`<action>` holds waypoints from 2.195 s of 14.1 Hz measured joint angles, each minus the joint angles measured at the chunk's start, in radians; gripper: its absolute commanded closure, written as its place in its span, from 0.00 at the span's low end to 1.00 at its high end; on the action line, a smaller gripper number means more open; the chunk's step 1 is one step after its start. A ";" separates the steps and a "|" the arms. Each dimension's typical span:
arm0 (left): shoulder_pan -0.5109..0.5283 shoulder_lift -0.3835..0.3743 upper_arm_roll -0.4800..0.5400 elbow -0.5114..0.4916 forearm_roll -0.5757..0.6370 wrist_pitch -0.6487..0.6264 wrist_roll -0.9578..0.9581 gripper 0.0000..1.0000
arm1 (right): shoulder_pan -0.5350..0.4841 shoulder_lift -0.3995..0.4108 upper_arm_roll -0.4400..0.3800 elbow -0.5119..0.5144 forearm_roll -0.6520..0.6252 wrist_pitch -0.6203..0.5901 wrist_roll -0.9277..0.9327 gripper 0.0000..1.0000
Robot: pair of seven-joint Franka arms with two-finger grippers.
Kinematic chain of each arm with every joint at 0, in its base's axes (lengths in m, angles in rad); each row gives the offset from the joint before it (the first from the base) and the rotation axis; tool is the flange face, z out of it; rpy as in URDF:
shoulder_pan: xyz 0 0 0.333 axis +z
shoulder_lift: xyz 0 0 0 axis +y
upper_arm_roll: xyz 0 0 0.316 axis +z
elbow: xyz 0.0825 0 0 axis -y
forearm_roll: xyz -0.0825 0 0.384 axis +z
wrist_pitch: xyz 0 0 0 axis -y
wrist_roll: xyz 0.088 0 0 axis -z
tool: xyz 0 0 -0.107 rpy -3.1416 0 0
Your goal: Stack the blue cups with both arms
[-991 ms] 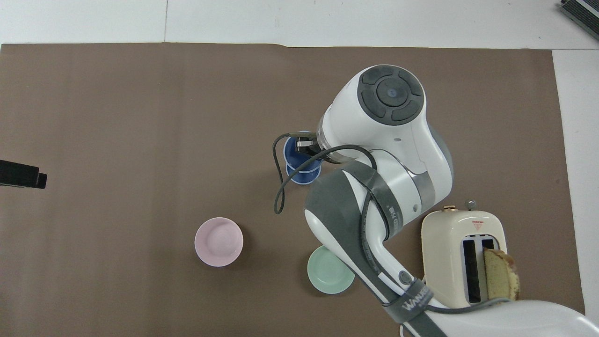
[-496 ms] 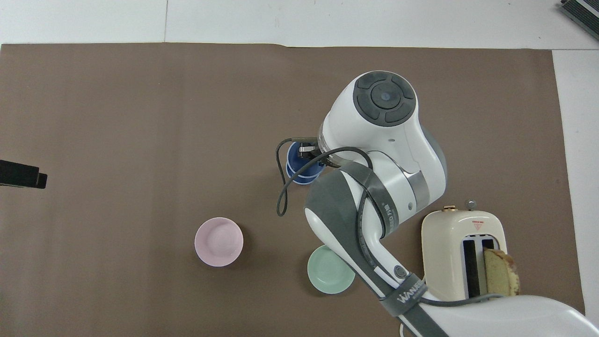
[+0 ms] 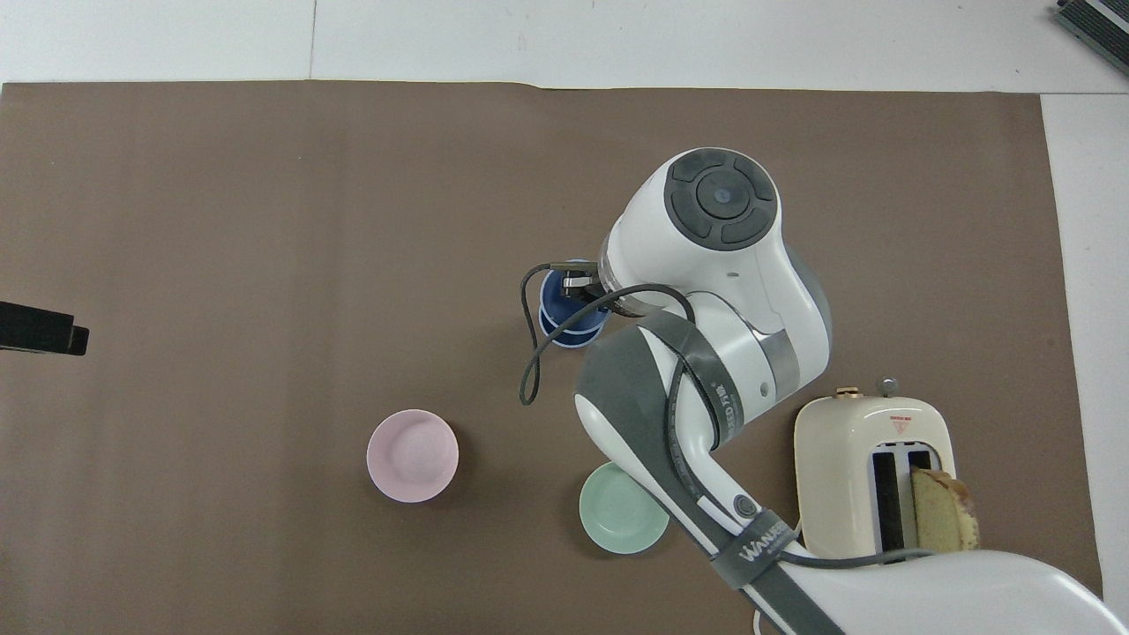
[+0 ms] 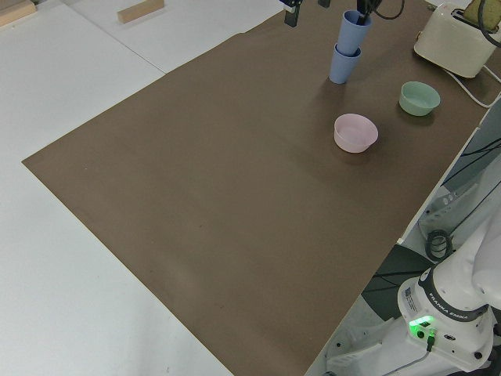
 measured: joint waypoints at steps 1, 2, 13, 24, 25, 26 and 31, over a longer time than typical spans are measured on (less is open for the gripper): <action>0.000 0.000 0.000 0.000 0.000 0.000 0.000 0.00 | 0.000 0.004 0.000 -0.003 0.000 0.004 0.000 1.00; 0.000 0.000 0.000 0.000 0.000 0.000 0.000 0.00 | 0.000 0.010 0.000 -0.006 0.000 0.011 0.000 0.93; 0.000 0.000 0.000 0.000 0.000 0.000 0.000 0.00 | 0.005 0.033 0.002 -0.006 -0.009 0.037 0.000 0.00; 0.000 0.000 0.000 0.000 0.000 0.000 0.000 0.00 | -0.144 -0.091 -0.009 0.096 -0.025 -0.109 -0.021 0.00; 0.000 0.000 0.000 0.000 0.000 0.000 0.000 0.00 | -0.156 -0.098 -0.009 0.097 -0.025 -0.109 -0.037 0.00; 0.000 0.000 0.000 0.000 0.000 0.000 0.000 0.00 | -0.165 -0.103 -0.010 0.097 -0.025 -0.115 -0.051 0.00; 0.000 0.000 0.000 0.000 0.000 0.000 0.000 0.00 | -0.228 -0.128 -0.012 0.127 -0.033 -0.244 -0.177 0.00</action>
